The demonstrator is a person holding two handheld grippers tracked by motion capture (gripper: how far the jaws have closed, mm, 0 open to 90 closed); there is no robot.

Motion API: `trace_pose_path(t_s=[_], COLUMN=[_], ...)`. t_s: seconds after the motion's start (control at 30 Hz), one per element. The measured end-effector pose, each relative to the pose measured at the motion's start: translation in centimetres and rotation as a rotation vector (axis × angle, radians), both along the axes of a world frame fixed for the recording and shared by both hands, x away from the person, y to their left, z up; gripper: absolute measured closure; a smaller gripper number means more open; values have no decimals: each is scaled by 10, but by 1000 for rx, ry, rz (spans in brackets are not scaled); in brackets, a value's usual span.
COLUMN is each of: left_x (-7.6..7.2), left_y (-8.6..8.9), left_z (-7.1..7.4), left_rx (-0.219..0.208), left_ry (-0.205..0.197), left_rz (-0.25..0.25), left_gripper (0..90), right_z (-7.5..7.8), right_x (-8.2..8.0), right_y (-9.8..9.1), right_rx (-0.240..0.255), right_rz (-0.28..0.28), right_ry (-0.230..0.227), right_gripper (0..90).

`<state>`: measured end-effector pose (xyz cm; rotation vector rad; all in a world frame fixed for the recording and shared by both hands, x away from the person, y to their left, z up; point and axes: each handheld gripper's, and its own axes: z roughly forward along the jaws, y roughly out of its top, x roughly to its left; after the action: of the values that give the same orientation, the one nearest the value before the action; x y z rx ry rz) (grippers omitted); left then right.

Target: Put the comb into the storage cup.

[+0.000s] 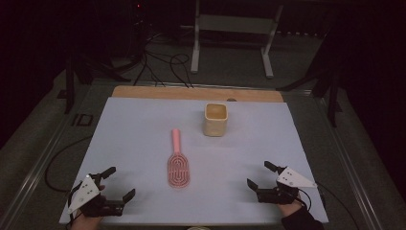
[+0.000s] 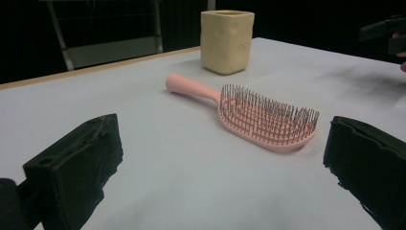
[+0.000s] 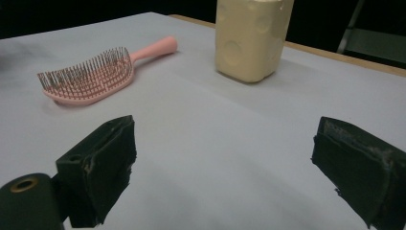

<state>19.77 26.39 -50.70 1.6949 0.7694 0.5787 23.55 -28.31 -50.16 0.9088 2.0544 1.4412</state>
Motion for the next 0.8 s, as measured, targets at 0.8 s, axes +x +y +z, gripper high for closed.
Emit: trace_pose_path(t_s=[0.8], left_x=[0], left_y=[-7], left_z=[2], left_rx=[17], left_ry=[-3], left_rz=[-27], left_gripper=[6], right_z=[-2], right_x=[-1], right_y=[5], right_rx=[-24], right_rz=[-1], right_ry=[16], right_gripper=[79])
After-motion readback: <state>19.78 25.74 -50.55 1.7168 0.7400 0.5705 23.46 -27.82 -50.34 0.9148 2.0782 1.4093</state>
